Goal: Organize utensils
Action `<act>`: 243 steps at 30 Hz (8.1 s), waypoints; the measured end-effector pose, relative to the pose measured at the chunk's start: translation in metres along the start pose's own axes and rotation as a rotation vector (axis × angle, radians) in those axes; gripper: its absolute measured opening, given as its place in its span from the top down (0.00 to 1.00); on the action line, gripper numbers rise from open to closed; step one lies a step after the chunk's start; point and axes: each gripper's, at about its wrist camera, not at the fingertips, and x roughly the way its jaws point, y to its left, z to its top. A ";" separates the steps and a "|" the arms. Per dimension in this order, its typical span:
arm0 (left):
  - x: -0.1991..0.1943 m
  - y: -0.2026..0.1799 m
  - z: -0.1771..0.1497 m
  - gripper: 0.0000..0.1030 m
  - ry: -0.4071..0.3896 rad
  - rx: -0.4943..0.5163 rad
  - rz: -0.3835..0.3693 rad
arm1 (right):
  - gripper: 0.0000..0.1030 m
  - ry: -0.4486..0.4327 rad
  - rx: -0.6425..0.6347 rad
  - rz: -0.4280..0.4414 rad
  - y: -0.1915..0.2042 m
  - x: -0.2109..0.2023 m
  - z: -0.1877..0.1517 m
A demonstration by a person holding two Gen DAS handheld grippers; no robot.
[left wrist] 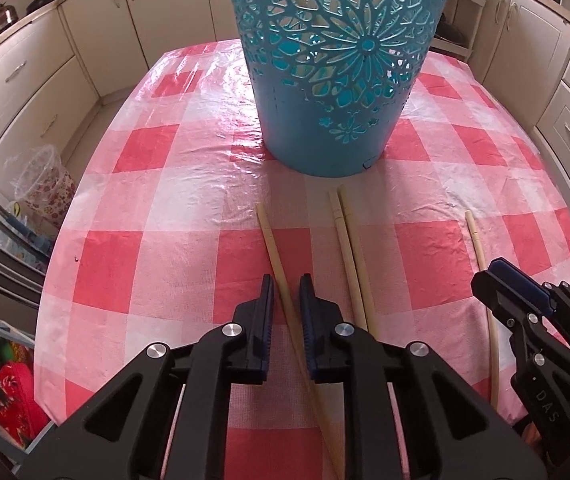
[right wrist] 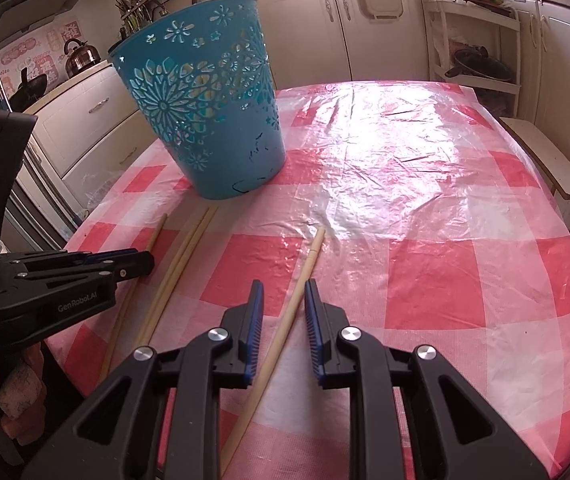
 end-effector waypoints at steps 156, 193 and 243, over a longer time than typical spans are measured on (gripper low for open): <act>-0.060 0.092 -0.071 0.28 -0.226 -0.267 -0.006 | 0.94 -0.648 0.096 0.078 0.056 -0.053 0.211; -0.082 0.073 -0.076 0.24 -0.217 -0.234 0.024 | 0.68 -0.112 -0.003 -0.037 0.030 -0.025 -0.001; -0.046 0.024 -0.026 0.23 -0.112 -0.122 -0.120 | 0.88 0.052 -0.112 -0.050 0.015 -0.010 -0.008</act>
